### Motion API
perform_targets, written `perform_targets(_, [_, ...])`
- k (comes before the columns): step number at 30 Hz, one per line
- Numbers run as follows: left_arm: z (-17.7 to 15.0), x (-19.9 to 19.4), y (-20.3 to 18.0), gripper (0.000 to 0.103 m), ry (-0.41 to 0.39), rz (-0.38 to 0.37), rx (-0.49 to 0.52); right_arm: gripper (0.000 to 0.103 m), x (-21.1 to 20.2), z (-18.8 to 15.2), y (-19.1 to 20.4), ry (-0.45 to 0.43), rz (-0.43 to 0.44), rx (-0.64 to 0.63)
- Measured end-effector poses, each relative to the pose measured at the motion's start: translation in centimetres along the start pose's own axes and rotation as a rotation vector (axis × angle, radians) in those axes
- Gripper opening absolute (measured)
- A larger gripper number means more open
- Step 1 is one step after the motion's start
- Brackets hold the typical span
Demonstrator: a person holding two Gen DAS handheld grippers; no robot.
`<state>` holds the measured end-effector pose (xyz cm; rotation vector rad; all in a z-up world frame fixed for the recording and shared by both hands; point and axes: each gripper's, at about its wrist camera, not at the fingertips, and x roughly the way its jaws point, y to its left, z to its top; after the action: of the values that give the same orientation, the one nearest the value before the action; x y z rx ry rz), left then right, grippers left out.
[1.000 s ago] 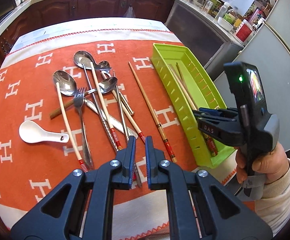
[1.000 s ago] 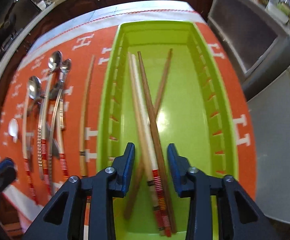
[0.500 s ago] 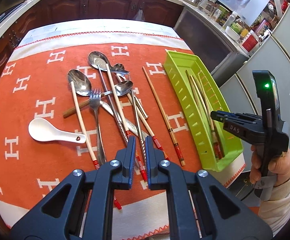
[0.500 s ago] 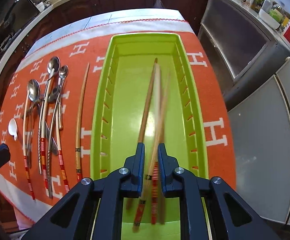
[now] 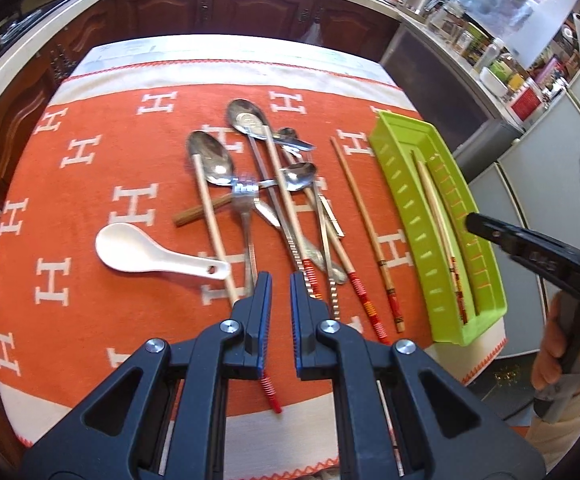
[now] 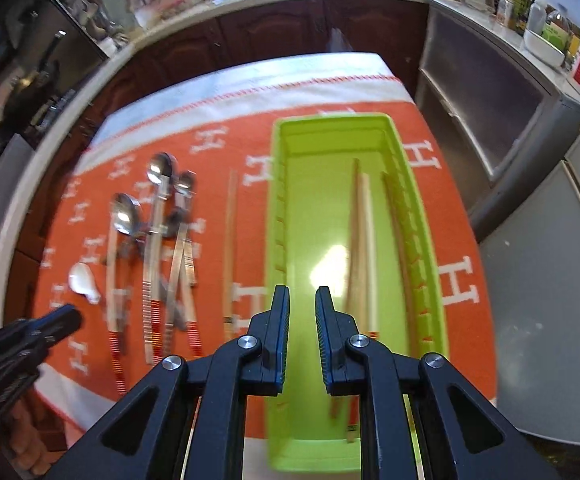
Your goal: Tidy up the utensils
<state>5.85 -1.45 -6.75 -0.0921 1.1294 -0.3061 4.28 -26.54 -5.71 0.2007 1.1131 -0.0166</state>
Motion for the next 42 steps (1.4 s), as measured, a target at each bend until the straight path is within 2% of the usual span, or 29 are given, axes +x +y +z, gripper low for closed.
perform_targets(6, [0.2,-0.5,1.6,0.006,-0.008,0.038,-0.024,0.014,-1.8,0.0,2.4,-0.020,0.139,0.018])
perform_targets(9, [0.3,-0.6,2.0,0.023,-0.015,0.036,-0.029,0.016,-1.7,0.0,3.6,-0.010,0.178,0.023])
perform_targets(10, [0.2,-0.7,2.1,0.031,-0.022,0.036,-0.030,0.017,-1.6,0.0,3.9,-0.003,0.188,0.022])
perform_targets(11, [0.2,-0.8,2.1,0.035,-0.030,0.039,-0.028,0.018,-1.3,-0.1,4.2,0.004,0.191,0.021])
perform_targets(17, [-0.1,0.3,2.4,0.035,-0.010,0.019,-0.024,0.018,2.0,-1.0,5.5,0.069,0.189,0.031])
perform_targets(26, [-1.3,3.3,4.6,0.030,0.052,-0.042,-0.092,0.018,7.4,-1.1,6.4,0.140,0.111,0.044])
perform_targets(31, [-1.8,4.7,5.2,0.028,0.079,-0.055,-0.111,0.018,9.4,-0.3,7.6,0.142,0.007,0.021])
perform_targets(35, [-2.1,5.7,5.3,0.023,0.101,-0.054,-0.114,0.018,10.9,0.2,8.0,0.164,-0.044,0.018])
perform_targets(42, [-2.4,6.6,4.7,0.020,0.136,-0.060,-0.118,0.018,12.8,0.5,8.9,0.179,-0.118,-0.014])
